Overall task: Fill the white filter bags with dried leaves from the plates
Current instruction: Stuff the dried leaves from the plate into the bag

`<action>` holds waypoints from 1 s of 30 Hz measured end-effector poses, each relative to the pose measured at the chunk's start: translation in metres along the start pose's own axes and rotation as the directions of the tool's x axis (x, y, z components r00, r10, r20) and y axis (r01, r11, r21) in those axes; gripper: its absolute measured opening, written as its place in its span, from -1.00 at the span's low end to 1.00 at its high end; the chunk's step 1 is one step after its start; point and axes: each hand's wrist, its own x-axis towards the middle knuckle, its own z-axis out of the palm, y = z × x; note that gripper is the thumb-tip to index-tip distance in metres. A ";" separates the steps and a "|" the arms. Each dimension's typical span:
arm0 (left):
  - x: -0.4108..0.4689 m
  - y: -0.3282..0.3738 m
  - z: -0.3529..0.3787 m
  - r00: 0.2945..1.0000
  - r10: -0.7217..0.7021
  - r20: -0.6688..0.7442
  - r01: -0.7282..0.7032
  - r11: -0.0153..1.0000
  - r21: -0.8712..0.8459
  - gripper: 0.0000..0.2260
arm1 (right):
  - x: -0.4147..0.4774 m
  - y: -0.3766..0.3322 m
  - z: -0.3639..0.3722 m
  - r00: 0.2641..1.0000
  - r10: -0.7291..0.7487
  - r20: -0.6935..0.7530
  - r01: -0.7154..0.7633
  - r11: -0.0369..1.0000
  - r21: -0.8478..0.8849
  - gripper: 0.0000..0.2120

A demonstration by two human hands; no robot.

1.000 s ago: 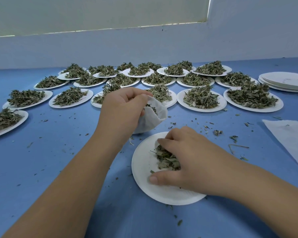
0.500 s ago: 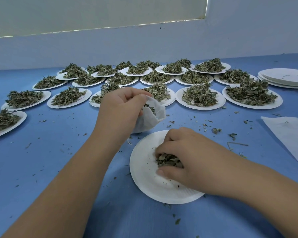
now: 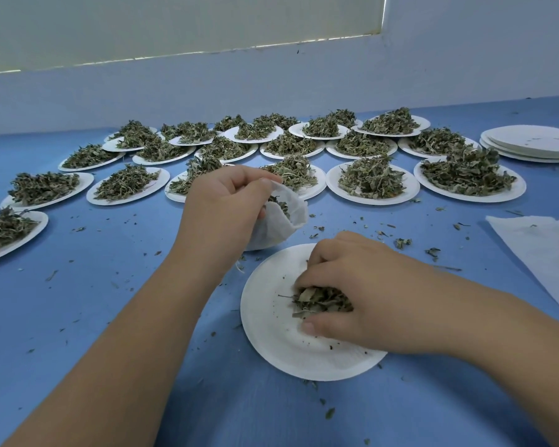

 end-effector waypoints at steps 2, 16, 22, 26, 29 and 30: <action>0.000 -0.001 0.000 1.000 0.002 0.001 -0.002 1.000 0.005 -0.81 | -0.003 0.005 -0.004 0.999 0.015 0.035 -0.016 1.000 0.024 -0.44; 0.004 -0.005 -0.008 0.951 0.218 -0.221 -0.194 0.973 0.125 -0.81 | -0.002 -0.008 0.005 0.994 0.042 0.104 -0.041 0.999 -0.015 -0.66; 0.002 -0.010 -0.009 0.899 0.390 -0.197 -0.318 0.893 0.317 -0.84 | 0.002 -0.013 0.007 0.990 0.058 0.125 -0.050 0.996 -0.073 -0.74; 0.002 -0.012 -0.008 0.872 0.469 -0.138 -0.378 0.826 0.418 -0.85 | 0.002 -0.013 0.006 0.995 0.023 0.102 -0.010 0.992 -0.126 -0.74; 0.002 -0.014 -0.007 0.860 0.504 -0.076 -0.416 0.780 0.469 -0.84 | 0.002 -0.014 0.007 0.996 -0.005 0.086 0.018 0.988 -0.157 -0.75; 0.002 -0.014 -0.006 0.860 0.507 -0.057 -0.424 0.772 0.474 -0.84 | 0.003 -0.014 0.007 0.997 -0.013 0.081 0.026 0.987 -0.161 -0.75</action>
